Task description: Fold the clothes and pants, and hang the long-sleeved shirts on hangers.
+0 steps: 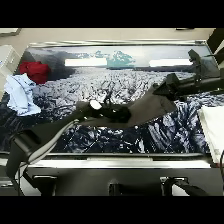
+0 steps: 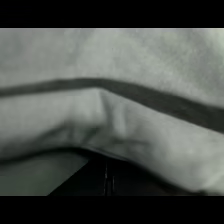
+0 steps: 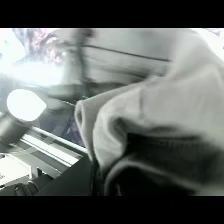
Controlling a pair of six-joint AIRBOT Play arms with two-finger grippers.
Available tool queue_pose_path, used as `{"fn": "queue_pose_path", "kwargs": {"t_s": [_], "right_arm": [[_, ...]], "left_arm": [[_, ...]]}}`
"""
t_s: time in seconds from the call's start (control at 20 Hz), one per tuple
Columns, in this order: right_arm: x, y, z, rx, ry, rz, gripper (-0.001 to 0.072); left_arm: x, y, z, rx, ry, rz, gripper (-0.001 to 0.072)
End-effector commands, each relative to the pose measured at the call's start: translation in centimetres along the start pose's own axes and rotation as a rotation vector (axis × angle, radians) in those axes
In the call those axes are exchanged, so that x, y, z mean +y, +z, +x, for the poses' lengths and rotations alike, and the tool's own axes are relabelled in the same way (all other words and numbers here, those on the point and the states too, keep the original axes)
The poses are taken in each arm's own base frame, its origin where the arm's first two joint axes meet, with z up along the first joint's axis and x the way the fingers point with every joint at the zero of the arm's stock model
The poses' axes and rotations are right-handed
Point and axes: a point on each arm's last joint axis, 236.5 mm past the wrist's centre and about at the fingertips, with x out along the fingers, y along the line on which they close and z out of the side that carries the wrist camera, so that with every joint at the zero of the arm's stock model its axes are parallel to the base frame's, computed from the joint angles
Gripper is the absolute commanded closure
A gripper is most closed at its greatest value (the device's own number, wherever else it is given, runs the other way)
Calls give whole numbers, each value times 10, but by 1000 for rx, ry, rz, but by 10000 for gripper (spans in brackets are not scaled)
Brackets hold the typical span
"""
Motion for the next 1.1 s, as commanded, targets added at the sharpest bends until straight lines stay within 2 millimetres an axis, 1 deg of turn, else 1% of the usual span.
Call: {"fn": "queue_pose_path", "kwargs": {"t_s": [0.0,0.05,0.1,0.2,0.25,0.3,0.35,0.4,0.5,0.55,0.6,0.7,0.8,0.85,0.9,1.0,1.05], "right_arm": [[14,-5,-8,-31,-7,3,668],[14,-5,-8,-30,-7,4,668],[14,-5,-8,-31,-8,8,668],[11,-4,-8,-35,-19,16,668],[8,0,-8,-52,-32,23,668],[7,6,-7,-71,-28,28,668],[7,12,-5,-87,-17,36,668],[8,17,-1,-91,5,48,668],[13,24,14,-72,58,71,668],[16,26,24,-61,74,74,668],[23,27,39,-50,92,71,668],[37,27,78,-24,110,55,667],[51,21,126,16,139,61,667],[59,17,153,37,166,88,667],[66,14,179,54,192,123,667],[73,4,234,81,229,222,665],[74,-3,262,97,240,278,634]], "left_arm": [[-44,-25,35,-50,-126,-139,675],[-52,-28,42,-80,-144,-173,675],[-56,-28,46,-108,-151,-196,675],[-53,-21,46,-145,-139,-172,677],[-49,-12,41,-155,-132,-124,679],[-42,2,30,-159,-121,-88,680],[-33,18,14,-161,-103,-51,681],[-25,37,-6,-169,-84,-13,681],[-10,79,-63,-211,-36,71,681],[-3,101,-100,-249,-8,110,680],[2,122,-140,-298,15,138,681],[5,152,-217,-395,44,171,680],[1,164,-285,-482,60,198,680],[-3,165,-316,-521,69,215,679],[-8,163,-342,-553,84,237,679],[-20,154,-378,-600,114,293,678],[-28,147,-387,-611,126,322,678]]}}
